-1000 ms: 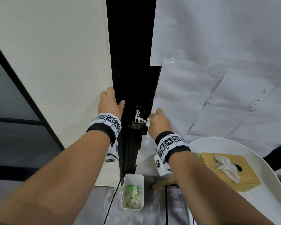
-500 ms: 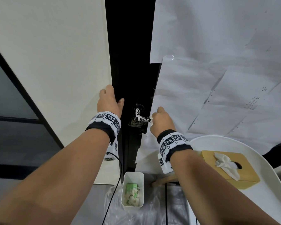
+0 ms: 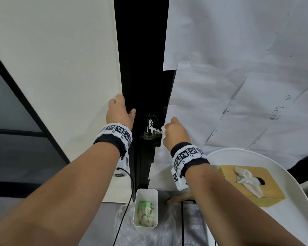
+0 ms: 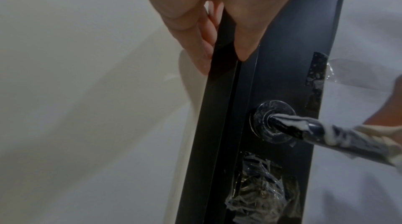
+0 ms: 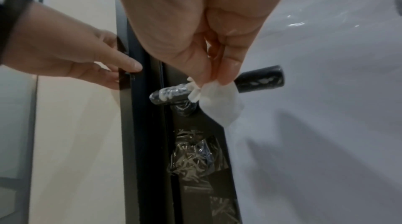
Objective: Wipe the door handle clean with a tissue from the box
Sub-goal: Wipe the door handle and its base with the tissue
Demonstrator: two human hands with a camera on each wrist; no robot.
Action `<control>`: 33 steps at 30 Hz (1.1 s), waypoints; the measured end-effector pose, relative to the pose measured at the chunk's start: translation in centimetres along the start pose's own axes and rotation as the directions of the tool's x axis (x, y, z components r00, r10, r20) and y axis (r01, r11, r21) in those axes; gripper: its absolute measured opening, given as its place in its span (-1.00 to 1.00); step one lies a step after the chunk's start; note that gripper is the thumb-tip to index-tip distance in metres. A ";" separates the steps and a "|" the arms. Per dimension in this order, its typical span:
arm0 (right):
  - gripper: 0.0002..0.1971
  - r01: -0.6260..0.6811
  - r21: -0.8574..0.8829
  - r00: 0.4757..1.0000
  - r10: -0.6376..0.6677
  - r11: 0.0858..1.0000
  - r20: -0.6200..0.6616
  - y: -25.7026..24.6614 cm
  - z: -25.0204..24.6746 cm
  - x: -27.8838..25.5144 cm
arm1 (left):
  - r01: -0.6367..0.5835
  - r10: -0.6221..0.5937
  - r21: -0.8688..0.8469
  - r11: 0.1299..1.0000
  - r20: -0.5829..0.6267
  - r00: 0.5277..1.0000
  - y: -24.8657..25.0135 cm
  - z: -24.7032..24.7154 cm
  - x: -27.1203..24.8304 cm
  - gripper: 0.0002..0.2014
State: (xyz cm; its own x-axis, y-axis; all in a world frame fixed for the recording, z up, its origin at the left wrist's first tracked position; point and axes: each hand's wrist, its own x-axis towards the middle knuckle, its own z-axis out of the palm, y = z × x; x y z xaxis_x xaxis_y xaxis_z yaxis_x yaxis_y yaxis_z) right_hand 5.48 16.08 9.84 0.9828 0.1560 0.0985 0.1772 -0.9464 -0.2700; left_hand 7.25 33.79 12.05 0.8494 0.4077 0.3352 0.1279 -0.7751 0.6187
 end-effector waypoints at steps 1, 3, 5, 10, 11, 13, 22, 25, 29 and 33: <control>-0.89 0.014 -0.001 1.000 -0.014 1.000 0.003 -0.5 0.1 0.0 | 0.001 -0.001 0.001 1.000 0.000 1.000 0.0 0.0 0.0 -0.66; -0.83 0.038 0.010 0.999 -0.038 0.999 0.007 -1.2 0.3 0.1 | 0.004 -0.004 0.006 1.000 0.003 1.000 0.0 0.0 0.1 -0.66; -0.89 0.044 0.047 0.999 -0.045 0.998 0.019 -1.5 0.4 0.4 | 0.005 -0.005 0.005 1.000 0.006 1.000 0.0 0.0 0.1 -0.66; -0.77 0.021 0.118 1.000 -0.020 0.993 -0.011 0.1 0.1 1.1 | 0.005 -0.005 0.001 1.000 0.016 1.000 0.0 -0.1 0.0 -0.66; -0.77 -0.002 0.108 1.000 0.005 0.994 -0.029 0.4 0.0 1.0 | 0.006 -0.006 0.003 1.000 0.017 1.000 0.0 -0.1 0.1 -0.66; -0.76 -0.043 0.082 0.998 0.046 0.996 -0.035 0.7 -0.1 0.7 | 0.008 -0.008 0.008 1.000 0.017 1.000 0.0 -0.1 0.1 -0.66; -0.85 0.008 0.051 1.000 -0.007 0.999 -0.018 -0.9 0.6 0.4 | -0.004 0.004 0.001 1.000 0.006 1.000 -0.1 0.1 0.0 -0.64; -0.78 0.049 0.093 0.999 -0.049 0.994 -0.001 -0.8 1.0 0.7 | -0.013 0.013 -0.013 1.000 0.004 1.000 -0.1 0.1 -0.1 -0.64; -0.75 0.010 0.197 0.995 0.010 0.980 -0.102 0.5 0.4 0.6 | -0.008 0.009 -0.013 1.000 0.008 1.000 -0.1 0.0 -0.1 -0.64; -0.75 -0.053 0.124 0.993 0.065 0.991 -0.096 1.4 0.1 0.2 | -0.009 0.009 -0.007 1.000 0.001 1.000 0.0 0.0 -0.1 -0.65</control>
State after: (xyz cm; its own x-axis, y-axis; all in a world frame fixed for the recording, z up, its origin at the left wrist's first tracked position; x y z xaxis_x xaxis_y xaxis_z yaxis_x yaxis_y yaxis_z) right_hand 5.96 14.83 9.41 0.9829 0.0663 0.1719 0.1300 -0.9108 -0.3919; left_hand 7.19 33.81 12.01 0.8510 0.4005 0.3397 0.1172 -0.7754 0.6206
